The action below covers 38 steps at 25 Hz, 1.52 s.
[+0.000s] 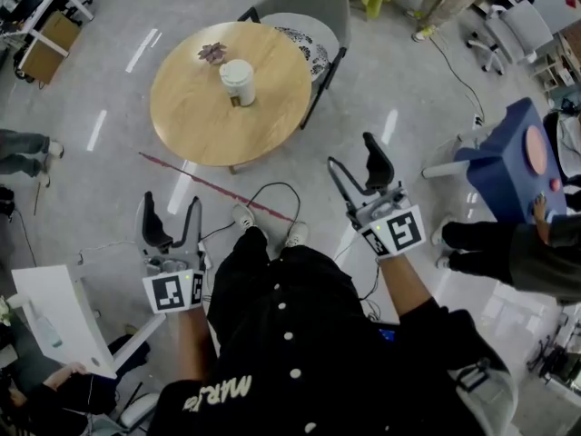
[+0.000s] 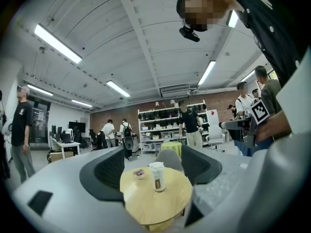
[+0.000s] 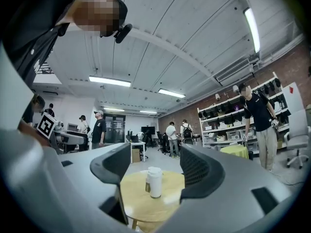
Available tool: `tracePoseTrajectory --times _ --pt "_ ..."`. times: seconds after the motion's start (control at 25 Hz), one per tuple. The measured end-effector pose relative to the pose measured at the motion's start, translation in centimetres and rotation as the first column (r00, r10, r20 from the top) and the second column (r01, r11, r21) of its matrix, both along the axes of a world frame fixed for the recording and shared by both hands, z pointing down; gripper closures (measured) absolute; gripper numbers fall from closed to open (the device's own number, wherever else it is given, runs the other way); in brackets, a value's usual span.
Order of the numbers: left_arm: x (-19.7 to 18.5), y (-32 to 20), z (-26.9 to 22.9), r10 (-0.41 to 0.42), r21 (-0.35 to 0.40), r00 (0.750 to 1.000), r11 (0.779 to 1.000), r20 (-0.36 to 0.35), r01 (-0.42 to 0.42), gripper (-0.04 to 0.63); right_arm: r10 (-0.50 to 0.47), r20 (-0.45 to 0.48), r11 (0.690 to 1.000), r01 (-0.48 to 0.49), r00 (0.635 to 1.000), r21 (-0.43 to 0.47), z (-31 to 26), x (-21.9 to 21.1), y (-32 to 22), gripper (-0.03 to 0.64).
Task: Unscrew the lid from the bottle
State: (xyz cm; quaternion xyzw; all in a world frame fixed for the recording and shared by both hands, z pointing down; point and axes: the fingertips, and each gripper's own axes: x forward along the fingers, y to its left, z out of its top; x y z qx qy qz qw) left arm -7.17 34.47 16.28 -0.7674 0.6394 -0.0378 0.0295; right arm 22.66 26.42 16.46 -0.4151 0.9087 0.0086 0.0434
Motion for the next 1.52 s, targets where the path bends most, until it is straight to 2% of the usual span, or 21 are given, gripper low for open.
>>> tracePoseTrajectory --times 0.32,0.64,0.76,1.08,1.24,1.52 --pt "-2.5 -5.6 1.2 0.04 0.006 0.999 0.999 -0.029 -0.04 0.245 0.04 -0.013 0.999 -0.04 0.999 -0.011 0.8 -1.9 -4.4 0.313" --pt "-5.9 -13.1 0.0 0.093 0.033 0.995 0.995 -0.039 -0.092 0.245 0.079 -0.013 0.996 -0.078 0.997 0.036 -2.3 -5.5 -10.4 0.314" --pt "-7.2 -15.6 0.0 0.118 0.042 0.993 0.992 -0.015 -0.118 0.245 0.091 -0.019 0.995 -0.09 0.996 0.045 -2.6 -6.9 -12.5 0.314" --pt "-11.3 -20.8 -0.1 0.153 0.056 0.988 0.987 -0.014 -0.152 0.245 0.148 -0.019 0.986 -0.146 0.989 0.075 -3.2 -10.3 -16.8 0.317" --pt "-12.5 -23.1 1.3 0.178 0.025 0.984 0.984 -0.001 -0.178 0.245 0.169 -0.027 0.983 -0.166 0.985 0.074 -2.9 -11.4 -18.0 0.318" --pt "-11.6 -28.4 6.8 0.208 -0.107 0.978 0.972 -0.019 -0.209 0.245 0.162 -0.096 0.987 -0.163 0.982 -0.005 -0.1 -11.0 -21.2 0.318"
